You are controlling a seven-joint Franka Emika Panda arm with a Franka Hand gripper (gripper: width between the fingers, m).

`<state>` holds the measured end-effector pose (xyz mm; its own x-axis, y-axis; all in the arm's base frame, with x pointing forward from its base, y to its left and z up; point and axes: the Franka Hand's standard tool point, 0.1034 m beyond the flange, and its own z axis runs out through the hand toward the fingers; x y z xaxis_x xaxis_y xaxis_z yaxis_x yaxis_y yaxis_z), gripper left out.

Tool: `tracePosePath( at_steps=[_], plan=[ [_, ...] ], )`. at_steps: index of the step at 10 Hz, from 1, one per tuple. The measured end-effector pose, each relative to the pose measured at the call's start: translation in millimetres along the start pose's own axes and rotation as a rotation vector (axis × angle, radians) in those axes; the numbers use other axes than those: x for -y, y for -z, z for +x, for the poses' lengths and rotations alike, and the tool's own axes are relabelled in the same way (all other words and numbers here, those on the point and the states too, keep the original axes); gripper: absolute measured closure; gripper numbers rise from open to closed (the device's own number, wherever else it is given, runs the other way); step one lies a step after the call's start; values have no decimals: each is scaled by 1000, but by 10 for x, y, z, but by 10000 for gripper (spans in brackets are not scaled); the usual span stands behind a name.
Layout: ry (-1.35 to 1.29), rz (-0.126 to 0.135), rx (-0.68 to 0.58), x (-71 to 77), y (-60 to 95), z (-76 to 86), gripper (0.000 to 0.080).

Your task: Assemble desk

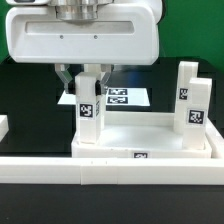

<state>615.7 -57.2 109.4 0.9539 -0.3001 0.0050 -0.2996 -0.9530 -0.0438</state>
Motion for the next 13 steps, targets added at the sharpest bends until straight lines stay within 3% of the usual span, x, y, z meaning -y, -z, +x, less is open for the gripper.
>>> tracePosePath(
  at_steps=[6, 12, 13],
  plan=[
    [-816, 45, 1, -70, -21, -7, 511],
    [-1211, 51, 10, -55, -26, -4, 511],
    [-1324, 63, 12, -69, -30, 0, 511]
  ],
)
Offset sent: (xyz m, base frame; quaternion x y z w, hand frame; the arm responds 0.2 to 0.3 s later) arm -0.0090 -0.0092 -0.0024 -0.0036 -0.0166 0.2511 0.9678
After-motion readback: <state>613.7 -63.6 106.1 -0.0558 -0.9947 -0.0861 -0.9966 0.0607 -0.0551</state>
